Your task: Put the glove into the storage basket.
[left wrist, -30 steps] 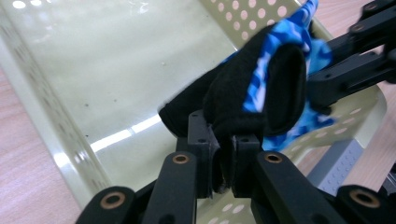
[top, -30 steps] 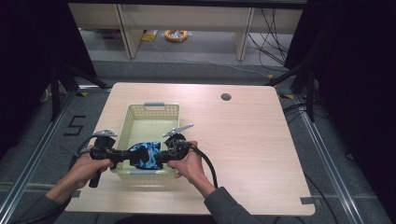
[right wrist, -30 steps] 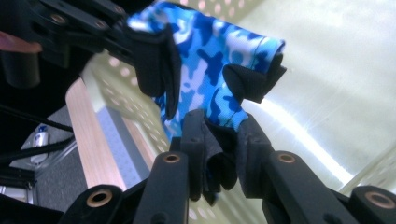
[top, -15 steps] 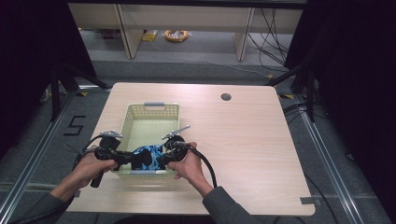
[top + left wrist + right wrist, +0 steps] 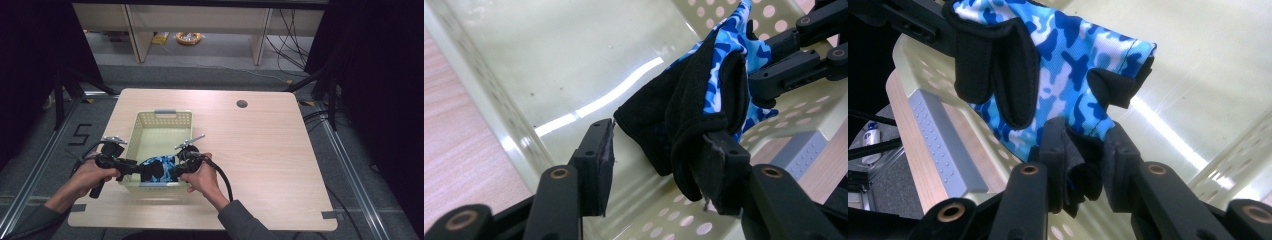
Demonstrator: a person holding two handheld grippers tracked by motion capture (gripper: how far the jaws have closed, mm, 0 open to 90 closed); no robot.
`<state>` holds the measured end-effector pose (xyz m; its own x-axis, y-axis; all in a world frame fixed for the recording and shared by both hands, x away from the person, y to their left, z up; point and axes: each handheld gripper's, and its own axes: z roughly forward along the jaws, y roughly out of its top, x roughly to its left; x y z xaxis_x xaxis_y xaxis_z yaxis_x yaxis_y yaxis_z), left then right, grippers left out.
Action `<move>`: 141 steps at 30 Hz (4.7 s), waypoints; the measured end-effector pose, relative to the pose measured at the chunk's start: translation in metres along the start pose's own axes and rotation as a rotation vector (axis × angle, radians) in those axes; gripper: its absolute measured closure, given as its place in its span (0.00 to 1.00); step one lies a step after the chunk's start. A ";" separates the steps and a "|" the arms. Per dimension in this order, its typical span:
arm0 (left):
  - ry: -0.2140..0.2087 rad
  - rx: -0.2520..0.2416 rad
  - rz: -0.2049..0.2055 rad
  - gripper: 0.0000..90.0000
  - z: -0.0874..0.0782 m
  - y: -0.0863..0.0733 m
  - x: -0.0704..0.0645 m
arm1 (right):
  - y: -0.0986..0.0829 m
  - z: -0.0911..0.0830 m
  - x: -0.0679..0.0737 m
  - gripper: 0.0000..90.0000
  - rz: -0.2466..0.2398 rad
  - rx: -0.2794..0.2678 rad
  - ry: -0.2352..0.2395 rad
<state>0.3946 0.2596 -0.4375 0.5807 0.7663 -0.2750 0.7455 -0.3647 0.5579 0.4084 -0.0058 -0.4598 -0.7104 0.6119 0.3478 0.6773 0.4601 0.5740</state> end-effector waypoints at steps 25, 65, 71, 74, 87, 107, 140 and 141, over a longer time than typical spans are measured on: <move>-0.019 -0.030 0.036 0.47 -0.008 0.002 -0.016 | 0.013 -0.019 0.008 0.60 -0.106 -0.043 -0.099; -0.171 -0.194 0.054 0.24 0.001 0.000 -0.084 | -0.030 -0.100 -0.024 0.40 -0.095 -0.229 -0.074; -0.177 -0.211 0.074 0.23 0.003 -0.001 -0.093 | -0.039 -0.107 -0.025 0.37 -0.101 -0.242 -0.093; -0.176 -0.210 0.090 0.23 0.005 -0.002 -0.097 | -0.045 -0.109 -0.023 0.37 -0.077 -0.239 -0.081; -0.192 -0.260 0.128 0.24 0.013 -0.007 -0.109 | -0.065 -0.120 -0.025 0.37 -0.109 -0.267 -0.096; -0.190 -0.242 0.155 0.24 0.022 -0.020 -0.119 | -0.087 -0.122 -0.032 0.35 -0.089 -0.266 -0.087; -0.227 -0.288 0.219 0.21 0.034 -0.052 -0.141 | -0.135 -0.128 -0.036 0.27 -0.053 -0.297 -0.052; -0.225 -0.289 0.214 0.21 0.034 -0.054 -0.142 | -0.137 -0.128 -0.034 0.27 -0.039 -0.298 -0.048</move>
<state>0.2832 0.1525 -0.4557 0.7934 0.5429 -0.2751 0.4962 -0.3152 0.8090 0.3153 -0.1716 -0.4553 -0.7198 0.6308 0.2898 0.5591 0.2793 0.7807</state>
